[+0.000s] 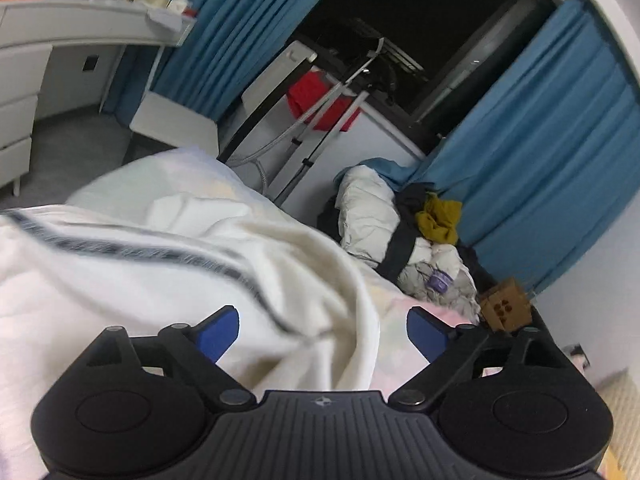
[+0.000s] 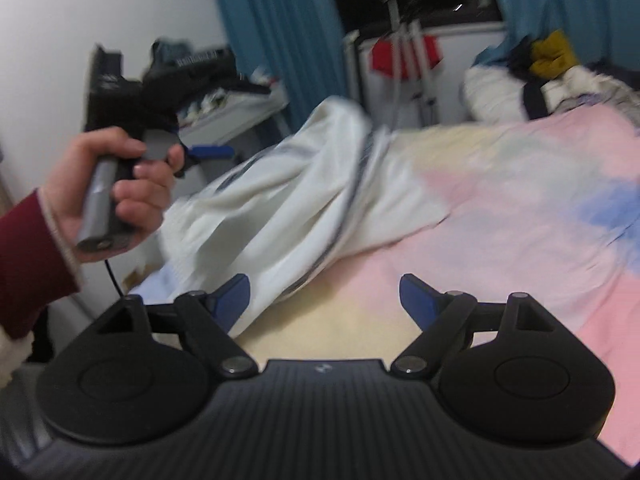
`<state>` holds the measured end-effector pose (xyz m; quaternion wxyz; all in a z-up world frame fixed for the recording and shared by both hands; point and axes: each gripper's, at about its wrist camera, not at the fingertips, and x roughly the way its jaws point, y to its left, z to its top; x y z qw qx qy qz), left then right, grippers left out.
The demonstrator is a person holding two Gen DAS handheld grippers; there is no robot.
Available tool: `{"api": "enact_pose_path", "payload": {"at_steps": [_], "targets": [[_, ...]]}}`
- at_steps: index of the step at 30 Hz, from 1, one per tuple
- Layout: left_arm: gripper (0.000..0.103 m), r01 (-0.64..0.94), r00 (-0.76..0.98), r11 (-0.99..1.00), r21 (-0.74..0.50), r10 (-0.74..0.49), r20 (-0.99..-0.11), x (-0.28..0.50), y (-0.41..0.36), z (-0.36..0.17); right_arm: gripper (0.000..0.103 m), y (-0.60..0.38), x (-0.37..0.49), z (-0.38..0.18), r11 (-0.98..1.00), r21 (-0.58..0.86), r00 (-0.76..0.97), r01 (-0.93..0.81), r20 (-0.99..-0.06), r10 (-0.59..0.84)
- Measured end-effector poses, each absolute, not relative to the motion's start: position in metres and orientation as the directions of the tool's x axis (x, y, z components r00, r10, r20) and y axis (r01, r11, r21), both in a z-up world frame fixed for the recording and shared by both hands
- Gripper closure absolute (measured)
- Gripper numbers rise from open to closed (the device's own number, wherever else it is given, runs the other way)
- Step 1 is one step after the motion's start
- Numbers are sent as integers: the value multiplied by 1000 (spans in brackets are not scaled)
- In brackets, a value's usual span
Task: Fold clothes
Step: 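Lay the sweatpants flat on the bed and open both grippers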
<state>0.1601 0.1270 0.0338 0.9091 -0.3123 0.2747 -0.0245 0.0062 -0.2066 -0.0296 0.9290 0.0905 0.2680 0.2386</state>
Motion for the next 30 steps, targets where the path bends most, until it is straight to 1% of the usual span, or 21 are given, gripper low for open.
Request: {"api": "enact_pose_path", "payload": {"at_steps": [2,3,5,7,8,10,12,13,14,16,18,19,20,22,24,26,28,29,30], "targets": [[17,-151,846,793,-590,-205,-492,199,123,31,19,-222,18,-38,880,308,754,-361,-459,470],[17,-157,846,792,-590,-201,-494,217,122,30,19,-227,26,-44,883,311,750,-350,-471,464],[22,-167,848,793,-586,-188,-496,252,119,28,19,-235,42,-58,888,315,735,-336,-502,456],[23,-175,850,801,-573,-171,-499,281,114,27,19,-239,58,-72,889,323,714,-324,-533,454],[25,-198,840,816,-543,-144,-524,297,111,24,19,-240,65,-79,888,326,705,-324,-542,457],[41,-292,788,843,-453,-57,-613,329,103,14,19,-242,79,-92,886,335,686,-319,-564,460],[43,-344,740,830,-439,-49,-671,353,102,-2,19,-244,94,-103,887,349,663,-303,-591,460],[51,-361,718,826,-433,-50,-694,363,101,-8,19,-245,99,-108,882,364,651,-299,-598,467],[61,-370,705,831,-416,-40,-708,369,99,-11,19,-247,103,-111,875,382,641,-296,-599,479],[103,-365,713,845,-392,-17,-701,374,93,-11,19,-252,107,-115,869,402,639,-288,-596,487],[103,-352,726,866,-356,13,-687,377,85,-7,19,-256,109,-117,870,407,645,-277,-592,482],[103,-325,746,892,-314,38,-664,376,74,3,19,-258,111,-118,871,409,649,-271,-591,480],[103,-281,775,918,-279,46,-631,371,60,16,19,-262,111,-119,872,416,656,-257,-588,474],[103,-164,843,962,-221,20,-537,356,27,51,19,-270,111,-118,874,432,672,-221,-582,458],[103,-38,892,983,-181,-49,-449,338,-7,87,19,-278,111,-117,875,448,688,-185,-577,441],[103,88,910,986,-140,-137,-392,315,-42,120,19,-289,109,-112,874,462,715,-149,-561,418],[103,167,909,980,-104,-194,-369,295,-68,144,19,-300,105,-107,871,478,739,-111,-547,394],[103,186,904,976,-109,-214,-370,287,-76,152,19,-306,102,-104,868,489,746,-91,-543,384],[103,188,895,971,-151,-232,-380,282,-77,154,19,-310,99,-102,861,503,752,-79,-536,382]]}}
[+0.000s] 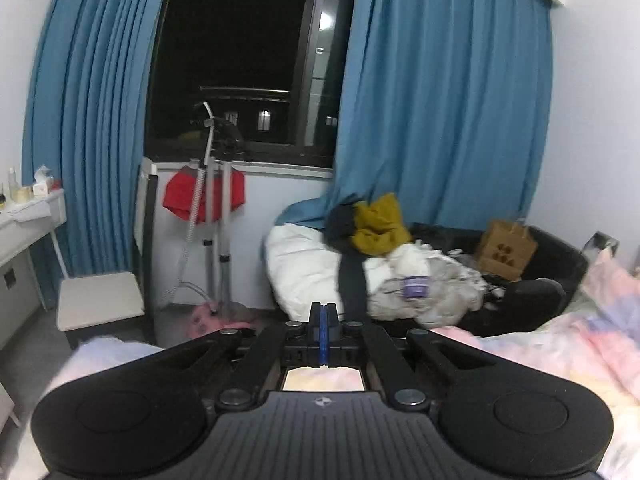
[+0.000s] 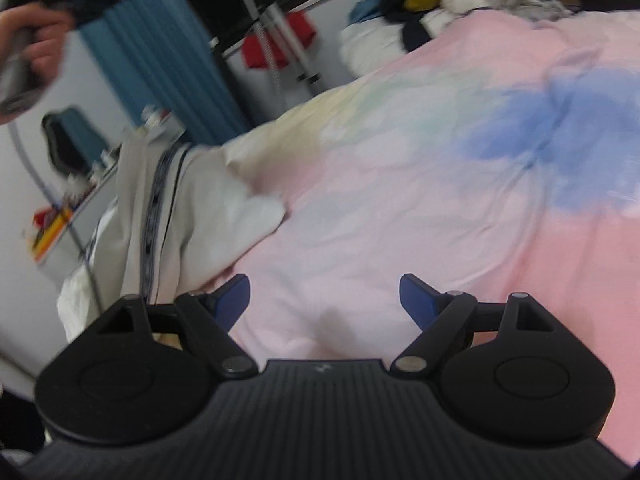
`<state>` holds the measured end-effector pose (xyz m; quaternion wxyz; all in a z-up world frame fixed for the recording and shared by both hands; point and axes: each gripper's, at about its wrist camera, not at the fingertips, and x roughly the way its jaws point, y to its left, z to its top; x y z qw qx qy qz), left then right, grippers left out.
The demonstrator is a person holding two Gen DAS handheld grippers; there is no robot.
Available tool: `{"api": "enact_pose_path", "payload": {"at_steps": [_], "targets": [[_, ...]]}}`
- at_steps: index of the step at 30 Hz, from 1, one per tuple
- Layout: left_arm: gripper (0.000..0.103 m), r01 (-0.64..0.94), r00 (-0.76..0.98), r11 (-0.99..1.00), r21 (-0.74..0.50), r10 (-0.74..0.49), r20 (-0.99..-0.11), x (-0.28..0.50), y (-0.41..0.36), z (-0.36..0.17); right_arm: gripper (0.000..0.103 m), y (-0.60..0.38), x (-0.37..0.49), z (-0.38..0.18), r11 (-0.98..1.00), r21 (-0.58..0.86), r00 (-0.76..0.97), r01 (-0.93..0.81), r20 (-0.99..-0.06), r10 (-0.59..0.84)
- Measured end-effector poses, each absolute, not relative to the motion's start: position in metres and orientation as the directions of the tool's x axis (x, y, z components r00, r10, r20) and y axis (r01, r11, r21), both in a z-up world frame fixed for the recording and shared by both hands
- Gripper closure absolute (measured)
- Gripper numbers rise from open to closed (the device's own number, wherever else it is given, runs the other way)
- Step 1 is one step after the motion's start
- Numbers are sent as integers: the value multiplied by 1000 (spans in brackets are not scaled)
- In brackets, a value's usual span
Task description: Fold clothes
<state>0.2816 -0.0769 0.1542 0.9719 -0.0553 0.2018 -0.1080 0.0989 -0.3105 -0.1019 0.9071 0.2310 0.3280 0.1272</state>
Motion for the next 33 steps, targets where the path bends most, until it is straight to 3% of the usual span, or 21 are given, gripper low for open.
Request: {"api": "enact_pose_path", "payload": {"at_steps": [6,10,12,13,15,21,23,25,26,30,33], "targets": [[97,104,862,975,-197,-187,-472,267,-52,132,19,-322,78,-87,849,526,779,-60,-507,369],[59,-52,803,954,-294,-135,-581,276,9,92,19,-320,78,-83,848,524,780,-81,-496,381],[55,-133,770,933,-333,-114,-627,282,42,72,19,-319,81,-85,844,530,772,-80,-503,390],[47,-165,757,918,-360,-116,-643,284,57,63,19,-319,83,-87,841,535,766,-79,-507,394],[44,-216,733,885,-413,-133,-668,290,85,44,19,-319,86,-91,836,544,756,-75,-516,403],[50,-292,704,837,-463,-140,-696,324,115,-2,19,-315,98,-104,822,566,728,-66,-536,427],[60,-295,717,849,-437,-106,-689,338,112,-8,19,-315,104,-110,824,564,721,-57,-548,425],[92,-303,719,877,-373,-46,-693,353,99,-9,19,-315,110,-117,826,562,717,-43,-559,417],[95,-305,717,890,-340,-20,-696,358,90,-8,19,-316,113,-120,826,562,715,-33,-564,412],[97,-220,761,938,-269,-7,-648,353,47,15,19,-326,122,-131,817,576,719,17,-575,391],[98,-119,799,954,-276,-73,-597,327,17,47,19,-334,120,-132,803,594,734,49,-566,375]]}}
